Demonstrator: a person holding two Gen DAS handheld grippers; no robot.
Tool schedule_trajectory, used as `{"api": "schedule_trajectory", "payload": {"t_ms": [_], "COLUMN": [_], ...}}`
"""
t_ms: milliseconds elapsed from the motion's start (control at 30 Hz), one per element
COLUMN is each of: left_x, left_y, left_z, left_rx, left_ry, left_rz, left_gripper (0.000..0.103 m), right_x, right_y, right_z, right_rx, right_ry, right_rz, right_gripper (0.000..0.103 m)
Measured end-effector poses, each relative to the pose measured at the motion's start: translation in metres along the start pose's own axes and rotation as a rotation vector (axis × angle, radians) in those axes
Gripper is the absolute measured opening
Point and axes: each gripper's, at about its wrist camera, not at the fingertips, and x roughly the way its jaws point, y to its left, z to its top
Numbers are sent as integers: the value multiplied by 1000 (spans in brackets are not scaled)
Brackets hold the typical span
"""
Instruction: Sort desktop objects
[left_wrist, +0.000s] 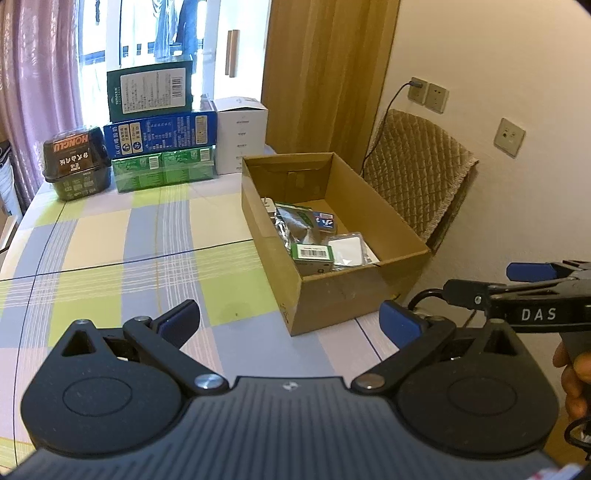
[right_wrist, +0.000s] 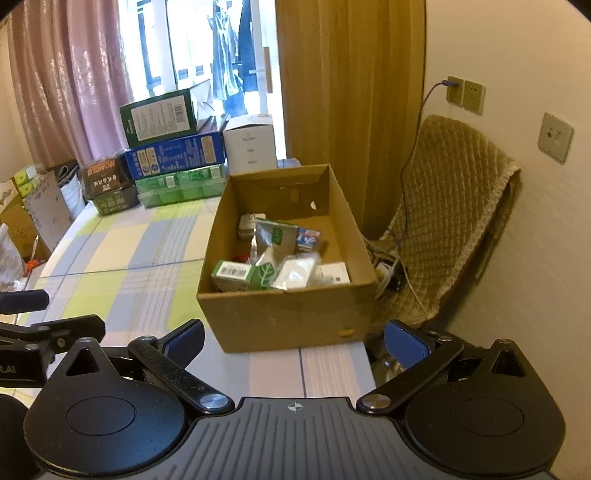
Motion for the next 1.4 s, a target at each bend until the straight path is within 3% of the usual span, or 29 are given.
{"api": "schedule_trajectory", "payload": {"t_ms": [467, 1400], "left_x": [-14, 0], "left_y": [-4, -5], "left_z": [-20, -27], "left_rx": [3, 18], "left_ry": [30, 64], "left_rz": [-24, -5], "left_gripper": [102, 102], "right_x": [-23, -16], "right_y": [5, 0], "right_z": [-15, -17], "right_rx": [-17, 6], "right_ry": [8, 25], "right_rz": [-11, -2], "right_gripper": [101, 101]}}
